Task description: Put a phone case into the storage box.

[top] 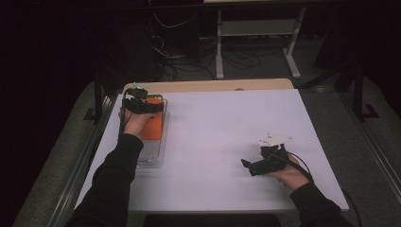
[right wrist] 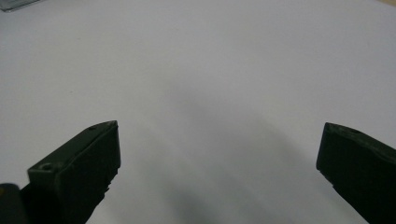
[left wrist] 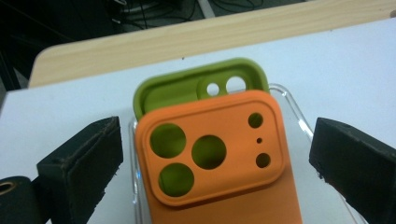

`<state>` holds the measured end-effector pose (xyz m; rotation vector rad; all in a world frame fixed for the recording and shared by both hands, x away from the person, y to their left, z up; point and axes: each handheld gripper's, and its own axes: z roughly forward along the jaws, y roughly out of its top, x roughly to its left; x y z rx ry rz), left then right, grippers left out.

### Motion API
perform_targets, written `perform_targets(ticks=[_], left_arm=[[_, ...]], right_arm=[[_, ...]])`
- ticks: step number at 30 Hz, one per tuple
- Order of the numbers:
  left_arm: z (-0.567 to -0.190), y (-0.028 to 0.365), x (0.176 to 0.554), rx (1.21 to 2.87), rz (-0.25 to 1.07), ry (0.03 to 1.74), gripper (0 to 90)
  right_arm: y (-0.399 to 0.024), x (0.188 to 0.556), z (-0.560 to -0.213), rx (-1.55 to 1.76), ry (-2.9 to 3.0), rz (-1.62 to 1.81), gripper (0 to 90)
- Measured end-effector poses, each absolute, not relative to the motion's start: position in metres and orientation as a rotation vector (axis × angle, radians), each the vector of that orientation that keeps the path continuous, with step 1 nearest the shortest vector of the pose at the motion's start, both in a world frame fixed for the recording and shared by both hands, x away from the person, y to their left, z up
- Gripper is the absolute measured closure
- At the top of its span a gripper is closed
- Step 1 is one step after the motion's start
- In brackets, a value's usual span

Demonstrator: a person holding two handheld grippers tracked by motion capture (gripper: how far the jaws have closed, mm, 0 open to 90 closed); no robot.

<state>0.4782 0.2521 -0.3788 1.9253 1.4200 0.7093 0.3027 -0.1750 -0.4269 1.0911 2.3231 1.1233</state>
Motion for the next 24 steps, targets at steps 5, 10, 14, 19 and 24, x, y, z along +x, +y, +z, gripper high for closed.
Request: perform_targets(ticks=[5, 10, 14, 19, 24], left_arm=[[-0.363, 0.251, 0.469, 1.945, 0.664, 1.324, 2.4], [-0.349, 0.251, 0.454, 1.983, 0.601, 1.204, 2.3], [-0.342, 0.253, 0.439, 1.993, 0.517, 1.122, 1.2], [-0.339, 0.251, 0.419, 2.000, 0.468, 1.027, 0.1], [-0.342, 0.249, 0.398, 2.026, 0.416, 0.928, 0.0]], right_arm=[[-0.175, 0.303, -0.427, 1.096, 2.322, 1.124, 0.0], [-0.179, 0.304, -0.427, 1.036, 2.334, 1.087, 0.0], [-0.177, 0.303, -0.427, 1.064, 2.329, 1.113, 0.0], [-0.177, 0.302, -0.426, 1.075, 2.321, 1.143, 0.0], [-0.180, 0.302, -0.425, 1.056, 2.324, 1.144, 0.0]])
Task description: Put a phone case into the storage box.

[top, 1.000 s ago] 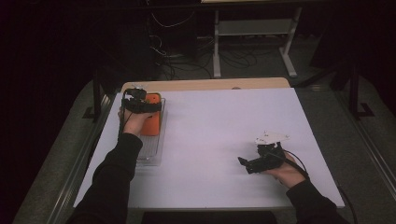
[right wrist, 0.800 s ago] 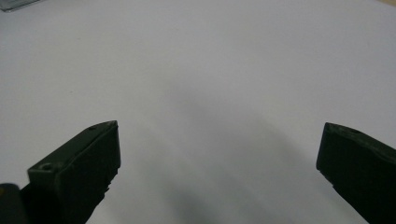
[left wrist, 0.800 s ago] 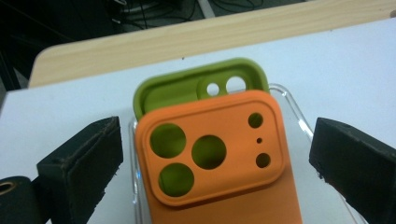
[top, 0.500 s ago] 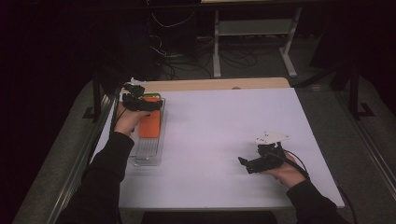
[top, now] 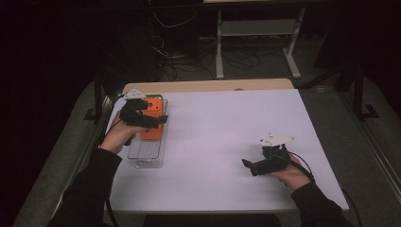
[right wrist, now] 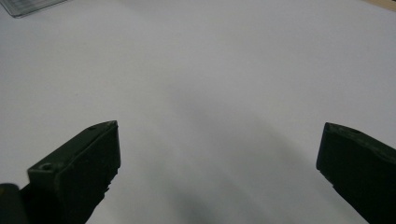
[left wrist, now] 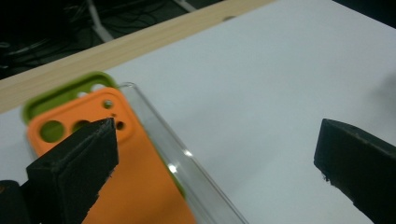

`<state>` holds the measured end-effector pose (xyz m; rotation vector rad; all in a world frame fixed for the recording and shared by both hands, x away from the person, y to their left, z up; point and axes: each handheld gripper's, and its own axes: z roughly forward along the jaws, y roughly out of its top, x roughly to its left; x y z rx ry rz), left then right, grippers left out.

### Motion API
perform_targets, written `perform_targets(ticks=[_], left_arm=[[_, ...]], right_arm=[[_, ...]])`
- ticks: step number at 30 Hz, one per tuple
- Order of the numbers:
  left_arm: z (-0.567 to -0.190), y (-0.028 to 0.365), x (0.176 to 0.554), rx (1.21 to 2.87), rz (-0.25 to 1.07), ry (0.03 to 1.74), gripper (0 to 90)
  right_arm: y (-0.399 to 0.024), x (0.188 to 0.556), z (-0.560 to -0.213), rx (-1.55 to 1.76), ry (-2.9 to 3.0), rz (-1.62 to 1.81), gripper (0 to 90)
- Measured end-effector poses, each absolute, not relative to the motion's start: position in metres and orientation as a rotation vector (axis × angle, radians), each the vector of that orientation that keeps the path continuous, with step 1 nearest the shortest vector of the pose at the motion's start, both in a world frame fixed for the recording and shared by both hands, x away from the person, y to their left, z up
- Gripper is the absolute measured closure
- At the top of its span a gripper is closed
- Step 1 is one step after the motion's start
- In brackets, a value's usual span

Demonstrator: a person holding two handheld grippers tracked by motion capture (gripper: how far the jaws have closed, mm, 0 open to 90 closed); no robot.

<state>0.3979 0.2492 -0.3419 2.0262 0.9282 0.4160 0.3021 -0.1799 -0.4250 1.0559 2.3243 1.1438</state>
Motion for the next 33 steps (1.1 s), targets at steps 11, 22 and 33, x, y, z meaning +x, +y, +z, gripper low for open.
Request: perform_targets(ticks=[11, 22, 33], left_arm=[[-0.360, 0.243, 0.350, 2.057, 0.356, 0.779, 0.0], [-0.384, 0.244, 0.327, 2.083, 0.360, 0.745, 0.0], [-0.397, 0.250, 0.315, 2.041, 0.378, 0.727, 0.0]], right_arm=[[-0.184, 0.295, -0.422, 1.039, 2.318, 1.183, 0.0], [-0.185, 0.292, -0.422, 1.033, 2.320, 1.192, 0.0], [-0.187, 0.292, -0.422, 1.027, 2.325, 1.207, 0.0]])
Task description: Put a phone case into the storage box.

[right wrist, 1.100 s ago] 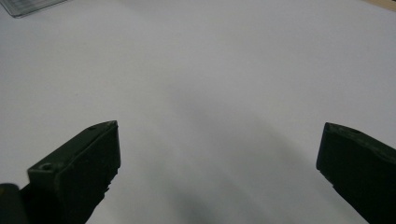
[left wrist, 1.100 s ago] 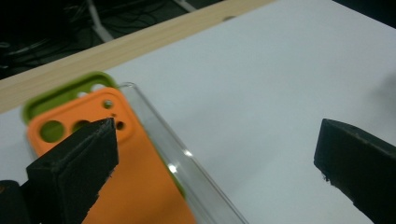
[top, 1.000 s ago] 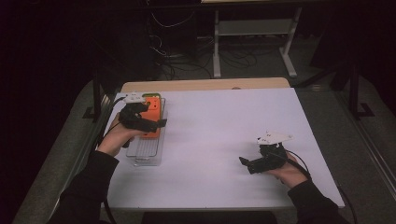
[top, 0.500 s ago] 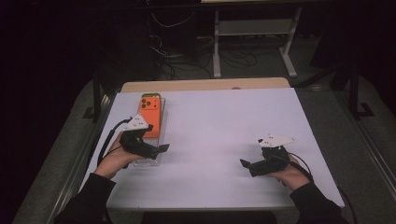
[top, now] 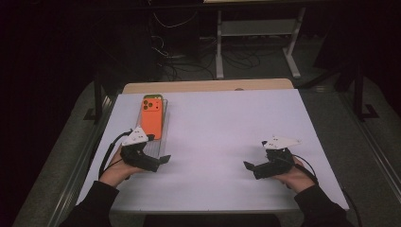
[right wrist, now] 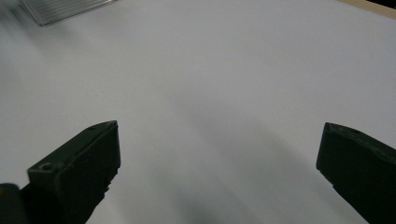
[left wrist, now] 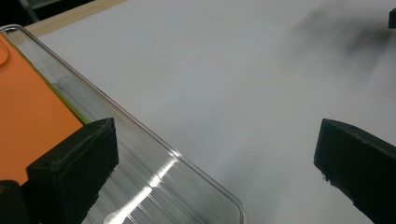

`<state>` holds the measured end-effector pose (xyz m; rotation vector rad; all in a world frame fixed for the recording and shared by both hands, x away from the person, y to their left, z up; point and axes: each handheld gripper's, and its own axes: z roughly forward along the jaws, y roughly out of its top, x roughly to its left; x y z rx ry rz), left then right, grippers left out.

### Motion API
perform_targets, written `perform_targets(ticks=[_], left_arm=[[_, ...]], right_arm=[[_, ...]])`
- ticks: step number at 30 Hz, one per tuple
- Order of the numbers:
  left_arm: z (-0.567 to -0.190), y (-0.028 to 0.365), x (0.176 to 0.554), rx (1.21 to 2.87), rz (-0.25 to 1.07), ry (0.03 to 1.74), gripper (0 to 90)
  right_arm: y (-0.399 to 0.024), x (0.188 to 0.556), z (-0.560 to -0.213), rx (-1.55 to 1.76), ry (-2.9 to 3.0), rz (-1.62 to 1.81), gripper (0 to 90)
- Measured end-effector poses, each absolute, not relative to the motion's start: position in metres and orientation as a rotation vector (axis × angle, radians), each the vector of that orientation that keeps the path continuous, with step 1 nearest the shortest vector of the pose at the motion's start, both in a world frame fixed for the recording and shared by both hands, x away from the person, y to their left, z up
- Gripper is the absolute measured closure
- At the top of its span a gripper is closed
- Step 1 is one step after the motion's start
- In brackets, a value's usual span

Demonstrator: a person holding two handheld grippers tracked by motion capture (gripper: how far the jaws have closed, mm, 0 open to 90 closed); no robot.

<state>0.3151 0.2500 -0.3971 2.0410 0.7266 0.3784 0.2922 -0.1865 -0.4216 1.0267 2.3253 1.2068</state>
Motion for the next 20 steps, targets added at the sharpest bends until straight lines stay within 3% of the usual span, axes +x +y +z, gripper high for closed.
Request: perform_targets(ticks=[20], left_arm=[[-0.4030, 0.2543, 0.3139, 2.028, 0.359, 0.733, 0.0]], right_arm=[[-0.1920, 0.2894, -0.4138, 1.008, 2.281, 1.272, 0.0]])
